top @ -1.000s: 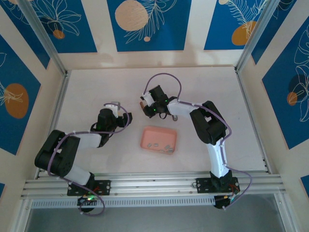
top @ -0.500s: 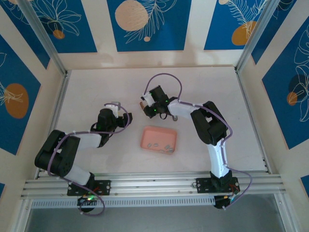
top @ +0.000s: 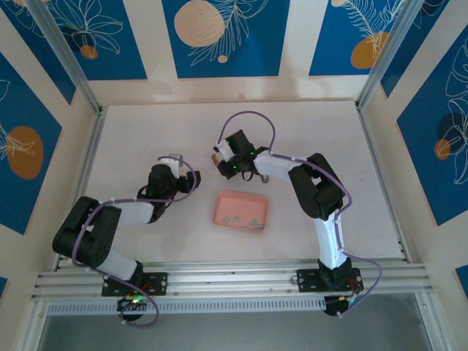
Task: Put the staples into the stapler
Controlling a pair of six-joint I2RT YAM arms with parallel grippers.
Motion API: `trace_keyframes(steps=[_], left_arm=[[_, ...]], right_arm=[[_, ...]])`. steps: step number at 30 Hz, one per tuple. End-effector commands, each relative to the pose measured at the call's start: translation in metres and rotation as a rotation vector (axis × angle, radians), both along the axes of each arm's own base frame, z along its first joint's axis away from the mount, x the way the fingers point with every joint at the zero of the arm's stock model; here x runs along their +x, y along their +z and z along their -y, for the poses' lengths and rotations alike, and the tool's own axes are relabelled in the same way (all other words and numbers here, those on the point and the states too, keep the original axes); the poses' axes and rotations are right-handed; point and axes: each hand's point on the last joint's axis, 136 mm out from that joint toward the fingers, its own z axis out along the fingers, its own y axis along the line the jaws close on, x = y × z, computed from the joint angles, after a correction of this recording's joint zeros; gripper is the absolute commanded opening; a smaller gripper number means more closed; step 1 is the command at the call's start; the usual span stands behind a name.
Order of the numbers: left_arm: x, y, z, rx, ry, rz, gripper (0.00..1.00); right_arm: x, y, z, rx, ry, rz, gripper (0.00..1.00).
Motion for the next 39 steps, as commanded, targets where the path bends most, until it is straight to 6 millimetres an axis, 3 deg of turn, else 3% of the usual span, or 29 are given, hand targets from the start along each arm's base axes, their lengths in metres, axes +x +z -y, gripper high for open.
trace_keyframes(steps=[1, 18, 30, 39], left_arm=[[0.001, 0.008, 0.003, 0.007, -0.01, 0.025, 0.77], [-0.001, 0.007, 0.004, 0.019, -0.018, 0.026, 0.77], [-0.001, 0.008, 0.005, 0.02, -0.021, 0.03, 0.77], [-0.002, 0.009, 0.006, 0.023, -0.022, 0.031, 0.77]], right_arm=[[-0.01, -0.012, 0.008, -0.039, -0.001, -0.035, 0.16], [-0.018, -0.021, 0.014, -0.085, 0.015, -0.035, 0.15], [-0.019, -0.002, 0.003, -0.016, 0.032, -0.036, 0.17], [-0.019, -0.004, 0.002, -0.008, 0.029, -0.056, 0.19]])
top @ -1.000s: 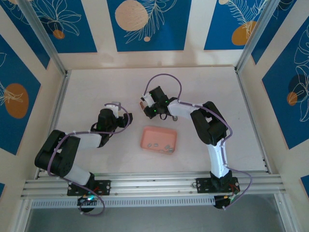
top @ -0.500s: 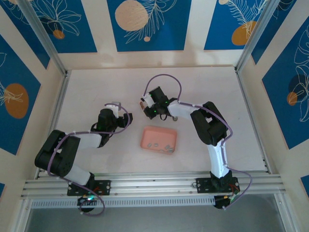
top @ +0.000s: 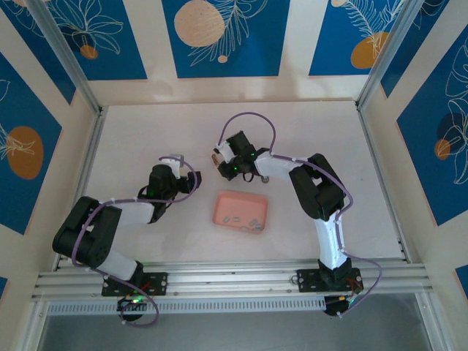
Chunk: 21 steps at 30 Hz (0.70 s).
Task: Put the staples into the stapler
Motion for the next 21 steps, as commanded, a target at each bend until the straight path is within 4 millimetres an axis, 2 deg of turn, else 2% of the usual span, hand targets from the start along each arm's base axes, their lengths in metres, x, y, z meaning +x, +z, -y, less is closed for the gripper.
trace_keyframes(steps=[1, 9, 21], left_arm=[[-0.001, 0.009, 0.003, 0.016, -0.013, 0.028, 0.77], [0.0, 0.01, 0.003, 0.012, -0.012, 0.032, 0.77], [0.001, 0.013, 0.004, 0.011, -0.014, 0.04, 0.77]], right_arm=[[-0.013, -0.001, 0.0, 0.003, 0.012, -0.06, 0.19], [-0.011, 0.01, -0.004, 0.029, 0.017, -0.056, 0.25], [-0.005, 0.058, -0.002, 0.128, 0.005, -0.026, 0.34]])
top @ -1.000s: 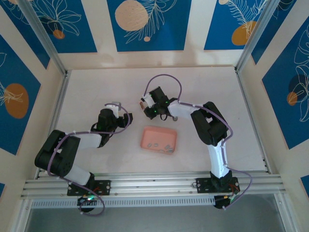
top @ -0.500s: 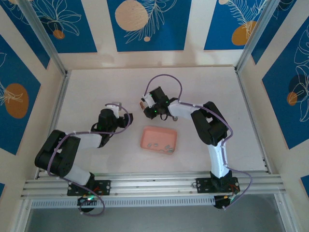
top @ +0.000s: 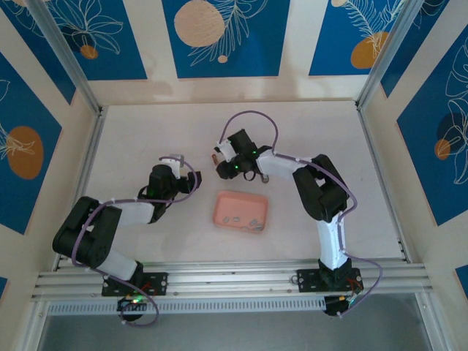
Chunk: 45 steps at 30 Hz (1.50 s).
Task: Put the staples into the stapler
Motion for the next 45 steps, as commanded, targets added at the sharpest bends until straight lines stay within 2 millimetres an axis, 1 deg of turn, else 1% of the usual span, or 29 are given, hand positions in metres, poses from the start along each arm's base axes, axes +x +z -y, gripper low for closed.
trace_keyframes(steps=[1, 6, 10, 13, 18, 22, 28, 40, 45], left_arm=[[0.001, 0.013, 0.004, 0.011, -0.014, 0.039, 0.77], [0.001, 0.012, 0.004, 0.009, -0.015, 0.038, 0.77], [0.001, 0.013, 0.005, 0.006, -0.017, 0.039, 0.77], [0.002, 0.011, 0.005, 0.007, -0.018, 0.035, 0.77], [0.003, 0.009, 0.008, 0.0, -0.024, 0.029, 0.77], [0.003, 0.01, 0.008, -0.001, -0.025, 0.031, 0.77], [0.003, 0.008, 0.008, 0.003, -0.026, 0.026, 0.77], [0.002, 0.007, 0.008, 0.001, -0.026, 0.023, 0.77], [0.002, 0.008, 0.008, -0.001, -0.027, 0.025, 0.77]], right_arm=[[0.002, 0.044, -0.002, 0.09, -0.001, 0.02, 0.34], [0.0, 0.052, 0.007, 0.132, -0.036, -0.039, 0.35], [-0.001, 0.049, 0.016, 0.179, -0.1, -0.171, 0.34], [-0.003, 0.042, 0.017, 0.185, -0.117, -0.243, 0.33], [-0.004, 0.026, 0.011, 0.162, -0.118, -0.311, 0.32], [0.001, 0.016, 0.005, 0.15, -0.12, -0.346, 0.32], [0.006, 0.009, -0.005, 0.151, -0.109, -0.375, 0.37], [0.009, -0.008, -0.012, 0.147, -0.102, -0.418, 0.37], [0.007, -0.016, -0.012, 0.133, -0.104, -0.434, 0.36]])
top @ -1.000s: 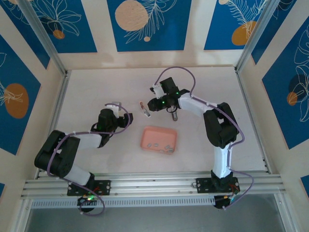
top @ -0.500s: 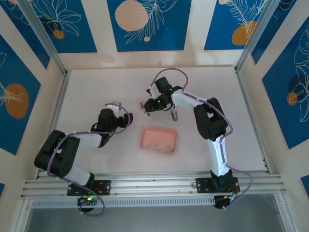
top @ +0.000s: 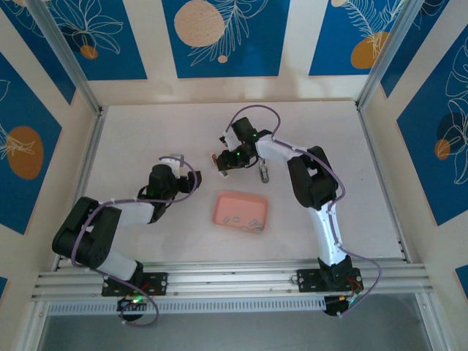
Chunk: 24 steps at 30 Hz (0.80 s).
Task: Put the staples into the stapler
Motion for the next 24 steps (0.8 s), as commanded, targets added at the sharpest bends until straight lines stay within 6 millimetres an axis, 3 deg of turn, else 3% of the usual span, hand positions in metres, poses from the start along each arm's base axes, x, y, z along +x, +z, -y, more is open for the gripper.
trace_keyframes(steps=[1, 14, 17, 24], left_arm=[[0.002, 0.005, 0.008, 0.003, -0.027, 0.018, 0.77], [0.001, 0.005, 0.007, 0.003, -0.026, 0.018, 0.77], [0.001, 0.005, 0.007, 0.001, -0.027, 0.017, 0.77], [0.001, 0.007, 0.008, 0.001, -0.029, 0.022, 0.77]], right_arm=[[-0.006, -0.002, -0.005, 0.007, 0.015, -0.037, 0.34], [-0.017, -0.007, 0.004, -0.066, 0.038, -0.04, 0.25], [-0.016, 0.003, 0.002, -0.046, 0.039, -0.025, 0.26], [0.0, 0.03, -0.003, 0.037, 0.006, 0.007, 0.38]])
